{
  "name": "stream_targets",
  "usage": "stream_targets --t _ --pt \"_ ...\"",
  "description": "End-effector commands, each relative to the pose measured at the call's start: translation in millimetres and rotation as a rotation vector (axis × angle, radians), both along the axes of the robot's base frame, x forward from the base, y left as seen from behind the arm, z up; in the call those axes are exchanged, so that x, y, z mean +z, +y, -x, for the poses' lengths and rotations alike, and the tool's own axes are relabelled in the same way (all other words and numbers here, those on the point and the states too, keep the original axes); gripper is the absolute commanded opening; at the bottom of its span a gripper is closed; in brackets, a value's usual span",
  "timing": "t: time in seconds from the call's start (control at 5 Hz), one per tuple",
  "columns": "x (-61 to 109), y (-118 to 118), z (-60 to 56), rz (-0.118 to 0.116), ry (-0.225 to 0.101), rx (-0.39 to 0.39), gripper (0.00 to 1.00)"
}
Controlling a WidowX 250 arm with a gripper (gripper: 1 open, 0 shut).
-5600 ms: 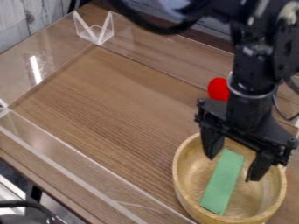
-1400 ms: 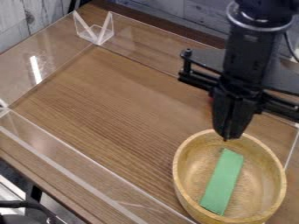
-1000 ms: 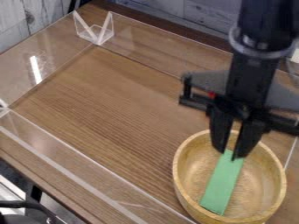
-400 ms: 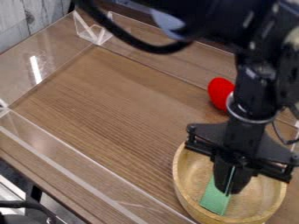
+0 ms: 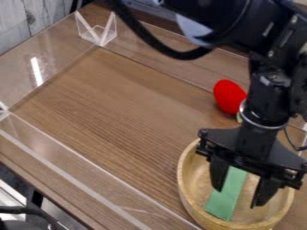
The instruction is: Remove the green block from the brown bowl and put it on the table
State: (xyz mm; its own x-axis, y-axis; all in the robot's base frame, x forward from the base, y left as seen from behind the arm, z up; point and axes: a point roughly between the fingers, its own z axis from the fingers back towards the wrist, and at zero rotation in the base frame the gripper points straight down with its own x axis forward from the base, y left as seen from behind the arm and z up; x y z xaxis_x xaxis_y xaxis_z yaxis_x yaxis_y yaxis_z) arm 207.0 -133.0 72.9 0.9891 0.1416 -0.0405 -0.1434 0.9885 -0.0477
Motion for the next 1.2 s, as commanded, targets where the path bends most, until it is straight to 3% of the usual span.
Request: stream_targets --t 0.0,0.2,0.4,0.6,0.8,1.0 --pt "13.4 -6.7 -4.3 0.017 -0.036 -0.010 0.00" --pt "13.6 -1.0 -5.9 0.014 -0.026 0.026 1.00" --pt "14.0 4.4 -7.3 0.012 -0.017 0.062 1.00" --pt "1.2 18.7 -14.6 0.013 -0.018 0.121 0.00" --pt "-14.6 28.3 -21.4 0.014 -0.011 0.169 1.00" --pt "-8.8 15.8 -19.0 0.012 -0.014 0.161 1.00"
